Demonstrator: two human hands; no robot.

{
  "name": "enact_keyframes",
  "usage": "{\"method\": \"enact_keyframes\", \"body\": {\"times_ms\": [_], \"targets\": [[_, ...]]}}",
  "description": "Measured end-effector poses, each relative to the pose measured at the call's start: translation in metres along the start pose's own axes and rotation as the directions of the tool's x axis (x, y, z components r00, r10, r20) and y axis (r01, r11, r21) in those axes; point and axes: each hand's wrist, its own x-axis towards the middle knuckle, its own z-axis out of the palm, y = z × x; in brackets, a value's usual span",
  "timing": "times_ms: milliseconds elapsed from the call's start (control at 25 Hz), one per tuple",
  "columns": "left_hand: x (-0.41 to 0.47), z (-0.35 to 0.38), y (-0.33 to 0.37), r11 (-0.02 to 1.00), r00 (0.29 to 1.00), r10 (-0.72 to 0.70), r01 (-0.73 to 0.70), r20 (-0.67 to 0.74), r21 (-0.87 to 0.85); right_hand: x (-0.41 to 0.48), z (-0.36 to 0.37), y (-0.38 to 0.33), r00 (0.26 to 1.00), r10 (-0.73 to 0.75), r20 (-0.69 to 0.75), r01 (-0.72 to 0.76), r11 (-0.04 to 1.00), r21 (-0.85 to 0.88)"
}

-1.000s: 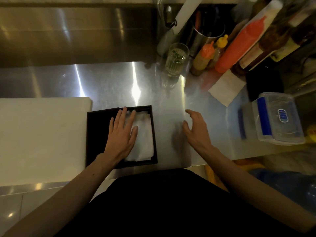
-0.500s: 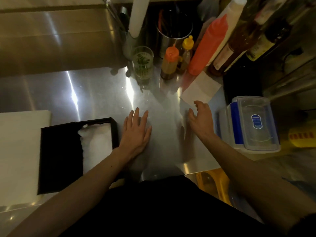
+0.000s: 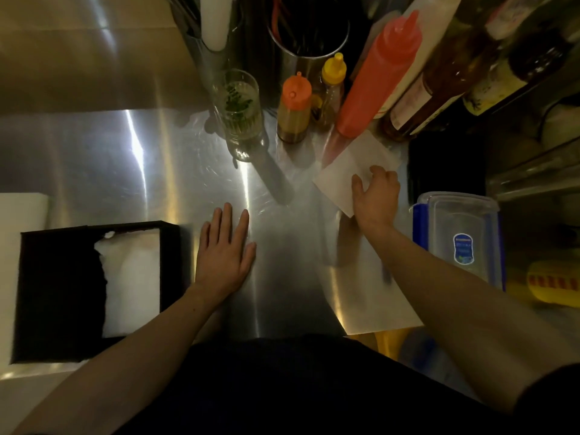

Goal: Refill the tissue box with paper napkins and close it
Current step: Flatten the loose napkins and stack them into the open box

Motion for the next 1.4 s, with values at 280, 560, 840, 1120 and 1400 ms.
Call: {"method": "enact_keyframes", "body": {"times_ms": [280,560,840,1120,1400], "targets": [[-0.001,0.002,-0.003,0.999,1.0,-0.02,0.02,-0.001,-0.028,0.016,0.005,-0.01,0.996,0.083,-0.016,-0.083,0.997,0.0],[0.001,0.001,-0.003,0.999,0.999,-0.03,0.031,0.023,-0.038,0.02,0.016,-0.027,0.925,0.379,-0.025,-0.378,0.925,0.037],[0.001,0.0,-0.003,0.999,0.999,-0.028,0.029,0.017,-0.043,0.007,0.016,-0.007,0.993,-0.104,0.052,0.11,0.984,-0.143],[0.0,-0.001,-0.003,0.999,1.0,-0.023,0.023,0.015,-0.042,0.005,0.011,0.0,0.98,-0.196,0.033,0.198,0.96,-0.198],[0.001,0.001,-0.003,0.999,1.0,-0.02,0.02,-0.003,-0.047,0.003,0.016,-0.013,1.0,-0.011,0.011,0.012,0.99,-0.139]]}}
